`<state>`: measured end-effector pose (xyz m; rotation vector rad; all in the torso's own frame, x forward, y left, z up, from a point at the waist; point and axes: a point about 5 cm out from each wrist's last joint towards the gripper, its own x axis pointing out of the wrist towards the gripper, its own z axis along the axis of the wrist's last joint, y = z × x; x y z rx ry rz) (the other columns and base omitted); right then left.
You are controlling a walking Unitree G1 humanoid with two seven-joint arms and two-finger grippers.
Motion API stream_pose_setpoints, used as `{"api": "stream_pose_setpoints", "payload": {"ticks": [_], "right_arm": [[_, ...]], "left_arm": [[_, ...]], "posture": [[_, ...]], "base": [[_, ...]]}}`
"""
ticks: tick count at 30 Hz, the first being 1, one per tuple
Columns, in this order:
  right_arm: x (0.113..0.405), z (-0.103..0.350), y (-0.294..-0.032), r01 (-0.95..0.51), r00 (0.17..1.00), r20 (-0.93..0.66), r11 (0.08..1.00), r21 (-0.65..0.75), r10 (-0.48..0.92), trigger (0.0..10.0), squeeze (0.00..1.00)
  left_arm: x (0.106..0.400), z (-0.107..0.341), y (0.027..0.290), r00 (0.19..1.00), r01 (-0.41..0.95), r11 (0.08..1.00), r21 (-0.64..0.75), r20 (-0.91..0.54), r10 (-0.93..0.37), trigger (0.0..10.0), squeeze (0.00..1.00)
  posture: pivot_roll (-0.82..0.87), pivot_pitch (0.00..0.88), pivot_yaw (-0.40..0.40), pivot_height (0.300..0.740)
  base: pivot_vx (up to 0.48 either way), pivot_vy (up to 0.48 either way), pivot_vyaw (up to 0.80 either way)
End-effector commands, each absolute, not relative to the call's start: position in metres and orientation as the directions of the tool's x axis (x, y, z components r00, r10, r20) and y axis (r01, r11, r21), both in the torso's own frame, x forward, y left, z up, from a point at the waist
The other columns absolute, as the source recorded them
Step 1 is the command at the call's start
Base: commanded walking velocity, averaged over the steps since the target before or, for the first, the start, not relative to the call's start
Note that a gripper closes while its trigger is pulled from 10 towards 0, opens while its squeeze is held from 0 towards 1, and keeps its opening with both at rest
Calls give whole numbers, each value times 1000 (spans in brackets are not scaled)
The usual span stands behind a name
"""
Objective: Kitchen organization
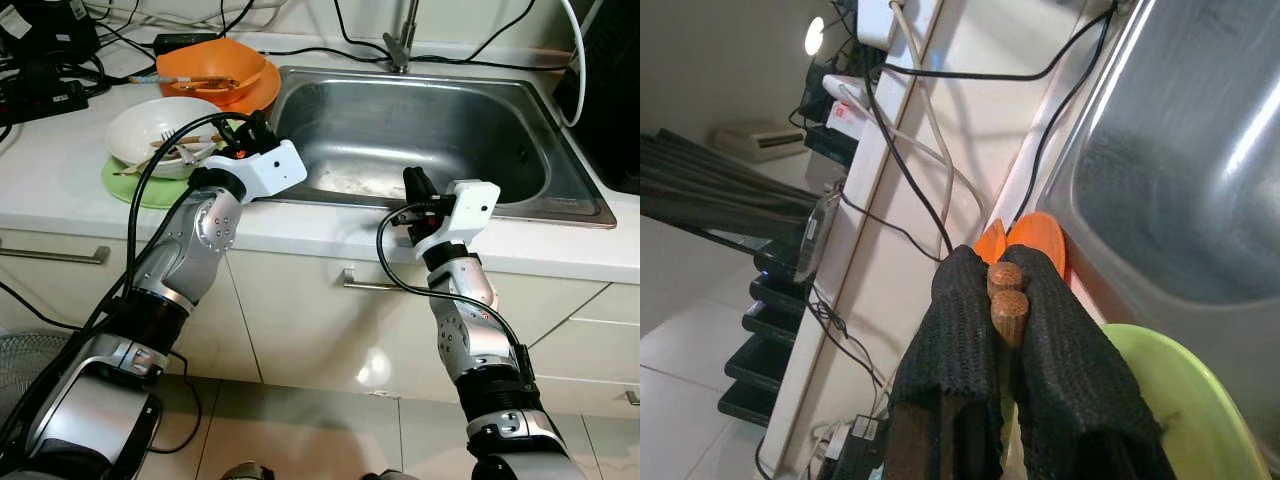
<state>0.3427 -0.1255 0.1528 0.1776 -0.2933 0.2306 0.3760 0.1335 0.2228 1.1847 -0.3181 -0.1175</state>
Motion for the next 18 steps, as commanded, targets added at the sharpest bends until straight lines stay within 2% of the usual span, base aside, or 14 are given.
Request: {"api": "stream_pose_setpoints", "payload": {"ticks": [1, 2, 3, 5, 8, 10, 12, 13, 14, 15, 16, 18], "right_arm": [[342, 152, -126, -247, 932, 307, 958, 147, 194, 10000, 0], [342, 152, -126, -247, 932, 307, 958, 147, 194, 10000, 0], [342, 152, -126, -248, 932, 307, 958, 148, 194, 10000, 0], [342, 152, -126, -248, 932, 307, 958, 148, 194, 10000, 0], [343, 153, -126, -248, 932, 308, 957, 149, 193, 10000, 0], [343, 153, -126, -248, 932, 308, 957, 149, 194, 10000, 0], [343, 152, -126, -248, 932, 308, 957, 150, 193, 10000, 0], [343, 152, -126, -248, 932, 307, 957, 151, 193, 10000, 0], [343, 152, -125, -248, 932, 307, 957, 151, 193, 10000, 0], [343, 152, -125, -248, 932, 307, 957, 151, 193, 10000, 0], [343, 152, -125, -248, 932, 307, 957, 151, 193, 10000, 0], [343, 152, -125, -247, 932, 306, 957, 151, 193, 10000, 0]], "left_arm": [[376, 230, 132, 945, -95, 345, 934, 193, -263, 0, 0], [376, 230, 132, 945, -95, 345, 934, 193, -263, 0, 0], [376, 233, 132, 942, -120, 301, 946, 204, -267, 0, 0], [376, 233, 132, 942, -120, 301, 946, 204, -267, 0, 0], [374, 255, 130, 916, -240, 184, 953, 285, -283, 0, 0], [373, 261, 129, 907, -272, 157, 949, 307, -289, 0, 0], [367, 283, 123, 860, -369, 147, 918, 398, -320, 0, 0], [362, 293, 119, 825, -414, 170, 894, 447, -344, 4980, 0], [358, 300, 115, 801, -441, 187, 878, 479, -360, 4980, 0], [353, 307, 110, 765, -458, 249, 853, 521, -379, 10000, 0], [353, 307, 110, 765, -458, 249, 853, 521, -379, 10000, 0], [345, 316, 102, 709, -472, 348, 810, 584, -397, 10000, 0]], "posture": [[-22, 65, 9, 740], [-22, 65, 9, 740], [-23, 65, 9, 740], [-23, 65, 9, 740], [-23, 65, 9, 740], [-23, 65, 9, 740], [-20, 62, 10, 740], [-20, 61, 10, 740], [-20, 60, 10, 740], [-20, 60, 10, 740], [-20, 60, 10, 740], [-20, 57, 9, 740]], "base": [[0, 0, 0], [0, 0, 0], [0, 0, 0], [0, 0, 0], [0, 0, 0], [0, 0, 0], [0, 0, 0], [0, 0, 0], [0, 0, 0], [0, 0, 0], [0, 0, 0], [0, 0, 0]]}}
